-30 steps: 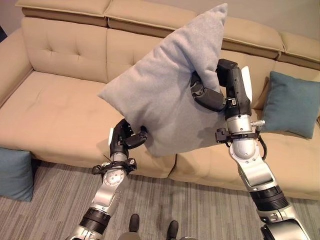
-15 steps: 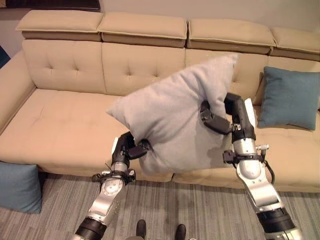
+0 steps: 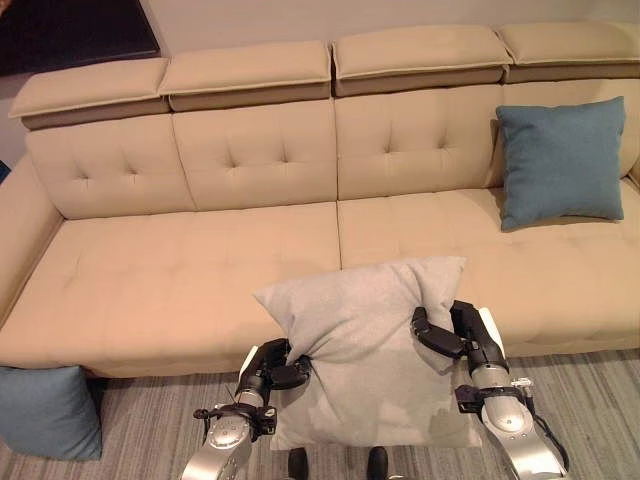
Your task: Pick up all the scattered cushions and arrange them neatly on the sofa.
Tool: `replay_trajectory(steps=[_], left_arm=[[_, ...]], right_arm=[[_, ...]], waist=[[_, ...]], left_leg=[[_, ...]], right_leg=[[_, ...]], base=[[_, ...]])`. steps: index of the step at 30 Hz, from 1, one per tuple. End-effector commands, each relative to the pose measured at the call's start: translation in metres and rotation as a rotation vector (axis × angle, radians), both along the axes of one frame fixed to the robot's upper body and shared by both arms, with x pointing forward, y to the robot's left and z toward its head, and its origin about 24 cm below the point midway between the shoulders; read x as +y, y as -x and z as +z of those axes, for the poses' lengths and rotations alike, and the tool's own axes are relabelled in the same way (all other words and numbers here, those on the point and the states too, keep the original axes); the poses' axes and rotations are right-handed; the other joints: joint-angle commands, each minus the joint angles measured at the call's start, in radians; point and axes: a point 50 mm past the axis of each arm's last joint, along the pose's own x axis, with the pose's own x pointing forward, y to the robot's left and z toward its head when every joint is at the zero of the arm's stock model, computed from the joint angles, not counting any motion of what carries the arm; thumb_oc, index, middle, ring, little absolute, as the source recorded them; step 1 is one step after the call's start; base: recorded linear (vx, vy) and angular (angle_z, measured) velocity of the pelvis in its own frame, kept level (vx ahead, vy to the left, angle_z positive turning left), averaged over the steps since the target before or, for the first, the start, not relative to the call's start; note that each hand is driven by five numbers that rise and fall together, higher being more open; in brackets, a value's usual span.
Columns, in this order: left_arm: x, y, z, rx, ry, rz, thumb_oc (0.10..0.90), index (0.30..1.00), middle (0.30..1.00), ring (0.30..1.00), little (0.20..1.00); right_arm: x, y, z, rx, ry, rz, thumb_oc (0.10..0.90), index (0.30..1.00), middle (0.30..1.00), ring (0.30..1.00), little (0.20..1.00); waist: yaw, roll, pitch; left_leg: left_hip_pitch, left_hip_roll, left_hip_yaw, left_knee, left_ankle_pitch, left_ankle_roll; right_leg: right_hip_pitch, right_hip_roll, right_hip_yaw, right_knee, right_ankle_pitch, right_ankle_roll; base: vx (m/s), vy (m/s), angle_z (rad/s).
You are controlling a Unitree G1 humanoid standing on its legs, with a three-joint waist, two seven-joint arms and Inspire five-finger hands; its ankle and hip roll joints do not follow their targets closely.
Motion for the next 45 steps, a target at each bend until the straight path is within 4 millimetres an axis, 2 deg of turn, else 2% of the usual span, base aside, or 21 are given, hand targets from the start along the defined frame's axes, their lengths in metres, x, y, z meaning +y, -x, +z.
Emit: replay_trajectory(steps=[1, 5, 9, 13, 16, 18, 21, 25, 27, 29, 34, 36, 38, 41, 45], left_arm=[[-0.024, -0.051, 0.070, -0.380, 0.166, -0.059, 0.400, 0.300, 0.300, 0.300, 0.300], [-0.023, -0.051, 0.066, -0.366, 0.160, -0.047, 0.400, 0.300, 0.300, 0.300, 0.300], [-0.021, -0.049, 0.064, -0.358, 0.149, -0.039, 0.400, 0.300, 0.300, 0.300, 0.300], [-0.014, -0.046, 0.064, -0.362, 0.128, -0.027, 0.400, 0.300, 0.300, 0.300, 0.300], [-0.005, -0.046, 0.066, -0.375, 0.113, -0.001, 0.400, 0.300, 0.300, 0.300, 0.300], [0.000, -0.046, 0.068, -0.381, 0.103, 0.018, 0.400, 0.300, 0.300, 0.300, 0.300], [0.004, -0.047, 0.071, -0.400, 0.101, 0.035, 0.400, 0.300, 0.300, 0.300, 0.300], [0.003, -0.047, 0.071, -0.399, 0.111, 0.037, 0.400, 0.300, 0.300, 0.300, 0.300], [-0.001, -0.047, 0.071, -0.403, 0.121, 0.030, 0.400, 0.300, 0.300, 0.300, 0.300], [-0.003, -0.047, 0.070, -0.401, 0.123, 0.027, 0.400, 0.300, 0.300, 0.300, 0.300], [-0.006, -0.046, 0.070, -0.402, 0.121, 0.008, 0.400, 0.300, 0.300, 0.300, 0.300], [-0.012, -0.045, 0.067, -0.387, 0.148, -0.004, 0.400, 0.300, 0.300, 0.300, 0.300], [-0.017, -0.046, 0.066, -0.379, 0.162, -0.020, 0.400, 0.300, 0.300, 0.300, 0.300], [-0.019, -0.043, 0.063, -0.361, 0.176, -0.026, 0.400, 0.300, 0.300, 0.300, 0.300], [-0.020, -0.041, 0.060, -0.347, 0.176, -0.025, 0.400, 0.300, 0.300, 0.300, 0.300]], right_arm=[[0.025, -0.029, 0.070, -0.378, -0.059, 0.137, 0.400, 0.300, 0.300, 0.300, 0.300], [0.019, -0.030, 0.072, -0.388, -0.050, 0.100, 0.400, 0.300, 0.300, 0.300, 0.300], [0.023, -0.031, 0.074, -0.402, -0.054, 0.108, 0.400, 0.300, 0.300, 0.300, 0.300], [0.034, -0.033, 0.076, -0.408, -0.062, 0.148, 0.400, 0.300, 0.300, 0.300, 0.300], [0.040, -0.035, 0.078, -0.417, -0.071, 0.174, 0.400, 0.300, 0.300, 0.300, 0.300], [0.045, -0.038, 0.083, -0.434, -0.073, 0.196, 0.400, 0.300, 0.300, 0.300, 0.300], [0.053, -0.040, 0.087, -0.454, -0.095, 0.223, 0.400, 0.300, 0.300, 0.300, 0.300], [0.055, -0.042, 0.089, -0.459, -0.082, 0.234, 0.400, 0.300, 0.300, 0.300, 0.300], [0.054, -0.042, 0.088, -0.453, -0.078, 0.234, 0.400, 0.300, 0.300, 0.300, 0.300], [0.055, -0.043, 0.089, -0.454, -0.072, 0.239, 0.400, 0.300, 0.300, 0.300, 0.300], [0.051, -0.039, 0.082, -0.425, -0.060, 0.238, 0.400, 0.300, 0.300, 0.300, 0.300], [0.042, -0.035, 0.079, -0.411, -0.047, 0.214, 0.400, 0.300, 0.300, 0.300, 0.300], [0.035, -0.034, 0.079, -0.412, -0.036, 0.196, 0.400, 0.300, 0.300, 0.300, 0.300], [0.030, -0.031, 0.074, -0.382, -0.033, 0.176, 0.400, 0.300, 0.300, 0.300, 0.300], [0.028, -0.028, 0.069, -0.363, -0.035, 0.171, 0.400, 0.300, 0.300, 0.300, 0.300]], waist=[[0.010, -0.074, -0.031], [0.020, -0.091, -0.033], [0.031, -0.086, -0.054], [0.052, -0.108, -0.072], [0.067, -0.111, -0.067], [0.069, -0.107, -0.051], [0.069, -0.086, -0.030], [0.064, -0.083, -0.022], [0.046, -0.089, -0.017], [0.043, -0.093, -0.014], [0.033, -0.109, -0.028], [0.026, -0.115, -0.028], [0.023, -0.121, -0.017], [0.028, -0.124, -0.006], [0.033, -0.130, -0.008]], left_leg=[[-0.089, -0.014, -0.044, 0.131, -0.115, -0.056], [-0.200, -0.036, 0.017, 0.102, -0.076, -0.042], [-0.161, -0.029, 0.024, 0.054, -0.064, -0.027], [-0.130, -0.052, 0.020, 0.067, -0.103, 0.006], [-0.095, -0.062, 0.031, 0.071, -0.133, 0.034], [-0.081, -0.066, 0.035, 0.070, -0.143, 0.057], [-0.042, -0.059, 0.027, 0.056, -0.162, 0.074], [-0.001, -0.059, 0.023, 0.030, -0.173, 0.069], [0.033, -0.067, 0.003, 0.015, -0.183, 0.063], [0.045, -0.069, -0.003, 0.010, -0.187, 0.059], [0.077, -0.058, -0.027, 0.010, -0.209, 0.030], [0.046, -0.036, -0.032, 0.095, -0.223, -0.013], [-0.015, -0.010, -0.014, 0.206, -0.212, -0.036], [-0.075, 0.009, 0.005, 0.320, -0.187, -0.034], [-0.104, -0.012, 0.003, 0.302, -0.207, -0.025]], right_leg=[[0.055, -0.042, -0.035, 0.028, -0.105, 0.066], [0.066, -0.038, -0.038, 0.021, -0.120, 0.074], [0.069, -0.028, -0.027, 0.033, -0.138, 0.077], [0.075, -0.065, -0.007, 0.106, -0.168, 0.098], [0.030, -0.103, 0.007, 0.233, -0.154, 0.124], [-0.036, -0.126, 0.027, 0.361, -0.113, 0.146], [-0.137, -0.144, 0.033, 0.477, -0.095, 0.142], [-0.169, -0.146, 0.012, 0.391, -0.098, 0.130], [-0.205, -0.113, 0.050, 0.302, -0.069, 0.134], [-0.211, -0.105, 0.055, 0.273, -0.053, 0.135], [-0.156, -0.075, 0.058, 0.196, -0.056, 0.120], [-0.115, -0.069, 0.021, 0.162, -0.059, 0.101], [-0.083, -0.070, -0.006, 0.135, -0.066, 0.086], [-0.029, -0.055, -0.020, 0.098, -0.083, 0.061], [-0.010, -0.053, -0.018, 0.083, -0.090, 0.059]], base=[[0.10, 0.011, 0.06], [0.12, 0.044, 0.21], [0.15, 0.084, -0.06], [0.25, 0.183, -0.25], [0.15, 0.149, -0.18], [0.08, 0.142, -0.14], [0.10, 0.084, -0.21], [0.12, -0.029, 0.02], [0.18, -0.105, 0.09], [0.15, -0.127, 0.05], [0.17, -0.195, 0.15], [0.16, -0.291, 0.45], [0.07, -0.209, 0.63], [0.09, -0.145, 0.18], [0.12, -0.053, 0.07]])
